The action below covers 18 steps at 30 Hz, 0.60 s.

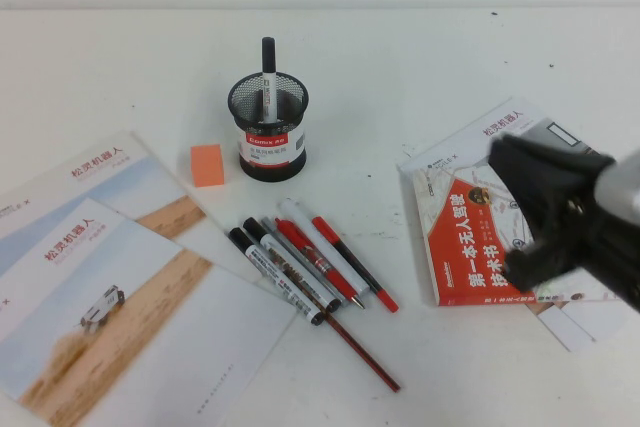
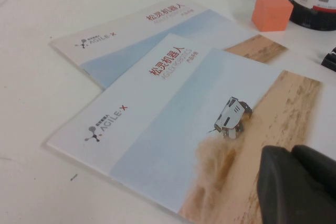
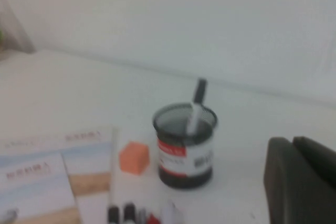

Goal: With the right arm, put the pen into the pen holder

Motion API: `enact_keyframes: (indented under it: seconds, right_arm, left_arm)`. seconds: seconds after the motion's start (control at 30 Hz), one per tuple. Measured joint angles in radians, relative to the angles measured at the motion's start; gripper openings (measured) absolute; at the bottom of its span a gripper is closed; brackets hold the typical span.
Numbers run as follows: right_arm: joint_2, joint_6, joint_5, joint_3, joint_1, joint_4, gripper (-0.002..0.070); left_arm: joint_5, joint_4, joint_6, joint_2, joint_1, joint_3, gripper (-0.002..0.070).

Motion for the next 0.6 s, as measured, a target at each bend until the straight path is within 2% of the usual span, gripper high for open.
enact_keyframes:
  seconds: [0.3,0.43,0.6]
  right_arm:
    - [-0.201,-0.348,0.081,0.165,-0.028,0.293,-0.0019]
    - [-0.347,-0.426,0.234,0.206,-0.137,0.375,-0.0019]
    - [-0.547,-0.442,0.460,0.250,-0.325,0.387,-0.0019]
  left_arm:
    - [0.000,0.000,0.000,0.000,0.000,0.000,-0.0001]
    - [0.000,0.000,0.000,0.000,0.000,0.000,-0.0001]
    - [0.000,0.000,0.000,0.000,0.000,0.000,-0.0001]
